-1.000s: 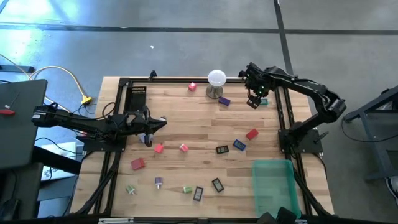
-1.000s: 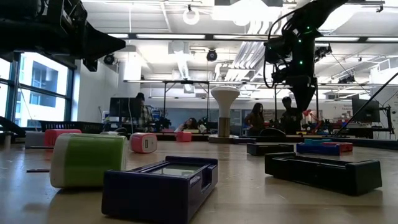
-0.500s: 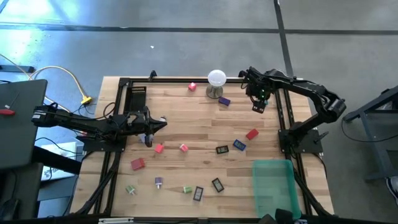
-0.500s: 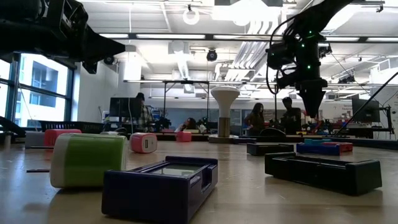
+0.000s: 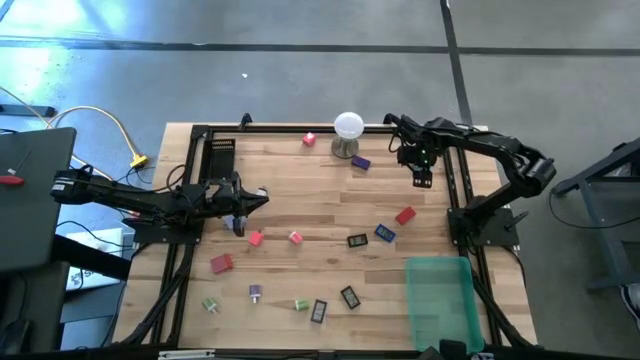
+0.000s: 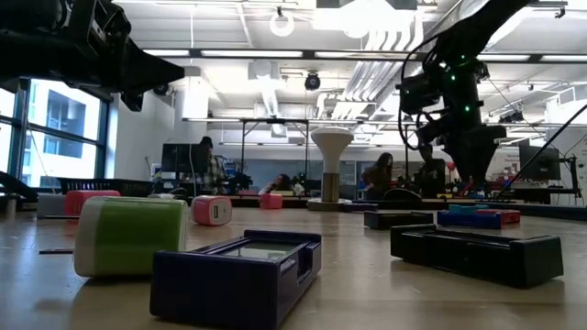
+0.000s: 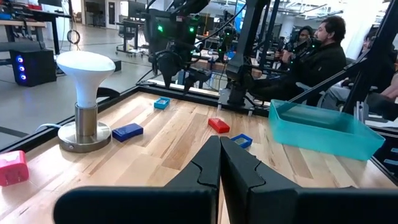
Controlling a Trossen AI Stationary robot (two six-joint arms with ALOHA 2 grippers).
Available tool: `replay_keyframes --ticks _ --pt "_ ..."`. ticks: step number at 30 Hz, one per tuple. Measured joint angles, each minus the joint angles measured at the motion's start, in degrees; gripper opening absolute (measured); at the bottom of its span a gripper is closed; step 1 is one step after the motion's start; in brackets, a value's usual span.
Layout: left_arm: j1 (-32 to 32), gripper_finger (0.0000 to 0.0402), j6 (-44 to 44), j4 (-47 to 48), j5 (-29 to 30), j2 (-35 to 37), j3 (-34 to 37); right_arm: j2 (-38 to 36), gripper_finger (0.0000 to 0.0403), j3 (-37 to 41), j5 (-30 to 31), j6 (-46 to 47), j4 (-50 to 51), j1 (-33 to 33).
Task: Pick & Place Office items
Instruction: Put the light blue digital clock into the black bin
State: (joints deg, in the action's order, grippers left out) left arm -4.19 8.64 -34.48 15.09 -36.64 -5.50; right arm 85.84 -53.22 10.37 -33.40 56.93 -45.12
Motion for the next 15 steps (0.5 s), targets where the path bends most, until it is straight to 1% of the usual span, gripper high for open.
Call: replay_keyframes --ticks 9,15 --pt "-0.53 0.0001 0.70 0.00 -0.17 0.00 0.00 0.18 0.0261 2.84 0.27 -2.79 -6.73 -1.31" --pt "-1.29 0.0001 0.77 0.04 -0.17 0.00 0.00 3.50 0.0261 2.86 1.66 -1.06 -7.20 -3.40"
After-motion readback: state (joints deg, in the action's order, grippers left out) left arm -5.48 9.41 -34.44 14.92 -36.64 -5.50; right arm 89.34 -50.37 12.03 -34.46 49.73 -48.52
